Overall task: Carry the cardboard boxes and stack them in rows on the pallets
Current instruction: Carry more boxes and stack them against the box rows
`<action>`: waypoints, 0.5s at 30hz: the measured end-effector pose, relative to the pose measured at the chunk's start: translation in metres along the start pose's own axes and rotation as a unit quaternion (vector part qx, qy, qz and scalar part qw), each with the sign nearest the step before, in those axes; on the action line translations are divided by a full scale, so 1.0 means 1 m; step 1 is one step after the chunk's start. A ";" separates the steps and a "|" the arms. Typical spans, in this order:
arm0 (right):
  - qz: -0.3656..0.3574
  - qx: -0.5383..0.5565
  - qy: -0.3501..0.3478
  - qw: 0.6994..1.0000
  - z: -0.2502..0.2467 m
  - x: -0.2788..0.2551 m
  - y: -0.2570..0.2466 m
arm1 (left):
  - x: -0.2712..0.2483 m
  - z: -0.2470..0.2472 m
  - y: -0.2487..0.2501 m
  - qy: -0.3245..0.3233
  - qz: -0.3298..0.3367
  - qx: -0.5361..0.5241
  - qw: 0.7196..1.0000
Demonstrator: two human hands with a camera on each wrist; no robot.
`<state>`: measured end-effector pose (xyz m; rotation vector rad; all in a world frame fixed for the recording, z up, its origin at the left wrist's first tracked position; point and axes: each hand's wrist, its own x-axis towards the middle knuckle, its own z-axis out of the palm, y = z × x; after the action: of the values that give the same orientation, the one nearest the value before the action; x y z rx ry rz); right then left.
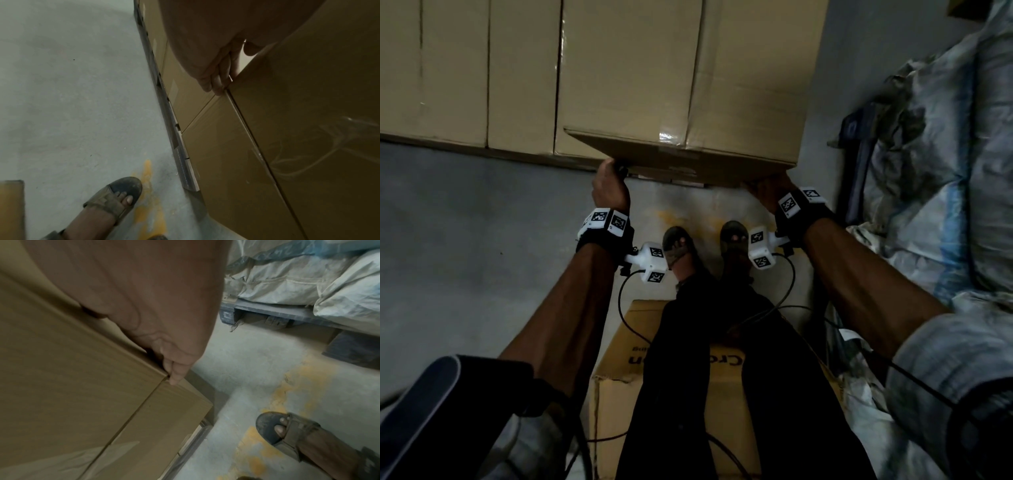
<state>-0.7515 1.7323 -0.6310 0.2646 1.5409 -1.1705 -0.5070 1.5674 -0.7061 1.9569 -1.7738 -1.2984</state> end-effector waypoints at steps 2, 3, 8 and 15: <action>0.004 0.059 0.005 0.998 0.000 -0.002 -0.002 | 0.002 -0.002 0.001 -0.012 -0.002 -0.010 1.000; -0.001 0.078 0.011 0.997 0.000 -0.001 -0.001 | 0.001 -0.003 0.002 -0.014 0.006 -0.008 1.000; 0.030 0.131 0.026 0.991 0.004 -0.003 -0.003 | 0.000 -0.003 0.001 -0.010 0.006 0.002 1.000; 0.050 0.167 0.035 0.984 0.013 -0.020 -0.013 | -0.018 -0.001 0.014 0.026 -0.022 -0.139 0.990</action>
<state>-0.7457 1.7241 -0.6062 0.6050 1.3683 -1.3495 -0.5143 1.5795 -0.6875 1.8644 -1.4446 -1.4091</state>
